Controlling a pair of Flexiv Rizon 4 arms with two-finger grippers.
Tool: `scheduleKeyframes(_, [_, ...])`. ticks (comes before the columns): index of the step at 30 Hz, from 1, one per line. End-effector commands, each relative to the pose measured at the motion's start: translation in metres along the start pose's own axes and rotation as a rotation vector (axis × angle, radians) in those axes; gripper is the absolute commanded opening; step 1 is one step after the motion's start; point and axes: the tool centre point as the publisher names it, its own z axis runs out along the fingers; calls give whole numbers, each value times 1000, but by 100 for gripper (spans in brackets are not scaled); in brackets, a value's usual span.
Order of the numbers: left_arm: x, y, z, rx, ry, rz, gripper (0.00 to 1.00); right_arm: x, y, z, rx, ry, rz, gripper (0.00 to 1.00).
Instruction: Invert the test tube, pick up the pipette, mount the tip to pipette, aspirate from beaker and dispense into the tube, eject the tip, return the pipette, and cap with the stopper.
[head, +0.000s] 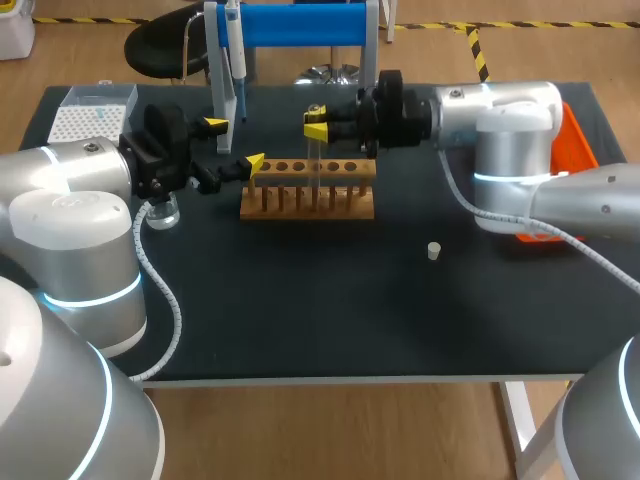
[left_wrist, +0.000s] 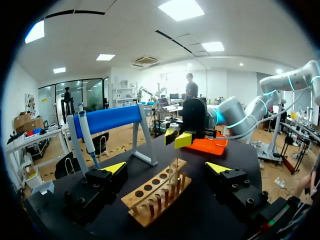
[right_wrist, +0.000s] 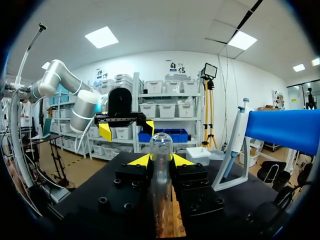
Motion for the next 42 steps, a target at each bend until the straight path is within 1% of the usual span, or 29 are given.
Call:
scheduleKeyframes(1, [0, 1, 0, 5, 0, 1, 100, 3, 6, -1, 4, -10, 1, 0])
scheduleKeyframes(15, [0, 1, 0, 5, 0, 1, 100, 5, 21, -1, 6, -28, -1, 0])
scheduleKeyframes(29, [0, 1, 0, 5, 0, 1, 100, 11, 43, -10, -10, -44, -15, 0])
scheduleKeyframes(35, [0, 1, 0, 5, 0, 1, 100, 21, 47, -20, -9, -53, -18, 0])
scheduleKeyframes(42, [0, 1, 0, 5, 0, 1, 100, 35, 47, -34, 7, -68, -20, 0])
